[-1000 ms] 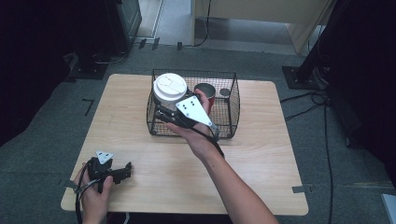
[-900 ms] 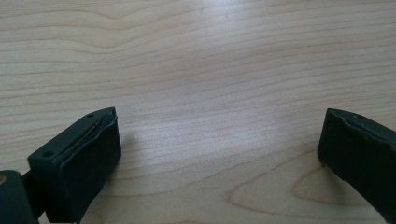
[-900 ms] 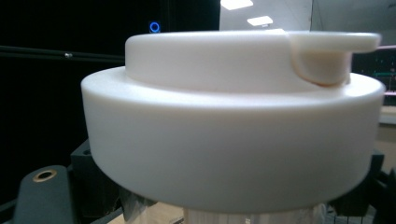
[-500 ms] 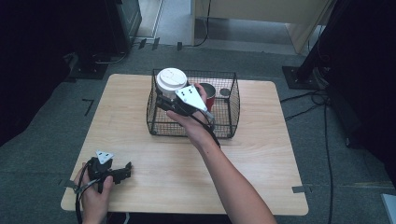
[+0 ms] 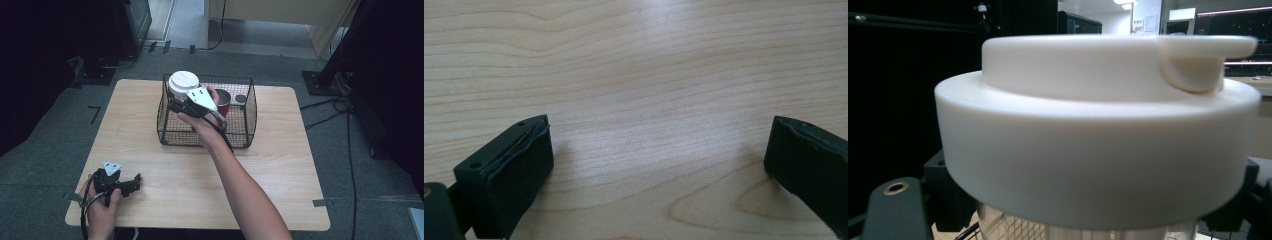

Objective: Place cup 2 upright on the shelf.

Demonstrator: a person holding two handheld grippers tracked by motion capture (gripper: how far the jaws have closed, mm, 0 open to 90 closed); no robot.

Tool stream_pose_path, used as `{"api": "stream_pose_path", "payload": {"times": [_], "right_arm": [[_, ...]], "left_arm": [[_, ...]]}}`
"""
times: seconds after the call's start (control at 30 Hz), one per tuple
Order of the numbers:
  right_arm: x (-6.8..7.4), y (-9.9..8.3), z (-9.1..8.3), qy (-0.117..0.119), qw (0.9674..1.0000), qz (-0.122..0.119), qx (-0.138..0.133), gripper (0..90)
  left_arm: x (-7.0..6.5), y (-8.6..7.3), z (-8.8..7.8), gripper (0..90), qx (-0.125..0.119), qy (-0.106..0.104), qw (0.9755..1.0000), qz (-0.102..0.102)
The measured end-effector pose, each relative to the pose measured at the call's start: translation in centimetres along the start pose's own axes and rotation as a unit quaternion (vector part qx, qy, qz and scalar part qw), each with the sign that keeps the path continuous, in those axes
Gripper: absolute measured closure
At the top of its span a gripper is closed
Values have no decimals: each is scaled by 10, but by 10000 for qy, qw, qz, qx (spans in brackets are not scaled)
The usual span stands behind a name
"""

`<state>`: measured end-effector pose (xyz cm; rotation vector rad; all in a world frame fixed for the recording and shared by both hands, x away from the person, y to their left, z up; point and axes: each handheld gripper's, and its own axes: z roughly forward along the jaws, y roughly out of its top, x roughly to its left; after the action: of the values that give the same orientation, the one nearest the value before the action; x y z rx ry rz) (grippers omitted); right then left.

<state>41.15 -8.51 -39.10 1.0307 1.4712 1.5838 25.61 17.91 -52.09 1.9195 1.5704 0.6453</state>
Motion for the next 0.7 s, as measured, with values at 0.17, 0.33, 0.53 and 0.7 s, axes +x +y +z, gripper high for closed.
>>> {"api": "stream_pose_path", "payload": {"times": [0.17,0.33,0.53,0.7], "right_arm": [[-2,-4,9,-68,9999,-4,114,159],[1,-11,18,-89,9997,-90,205,159],[5,-20,28,-64,9992,-175,351,159],[4,-26,34,-88,9987,-216,450,159]], "left_arm": [[0,0,0,0,1,0,10000,1],[0,0,0,0,10,0,10000,1],[0,0,0,0,-1,-1,10000,-6],[0,0,0,0,5,0,10000,-7]]}}
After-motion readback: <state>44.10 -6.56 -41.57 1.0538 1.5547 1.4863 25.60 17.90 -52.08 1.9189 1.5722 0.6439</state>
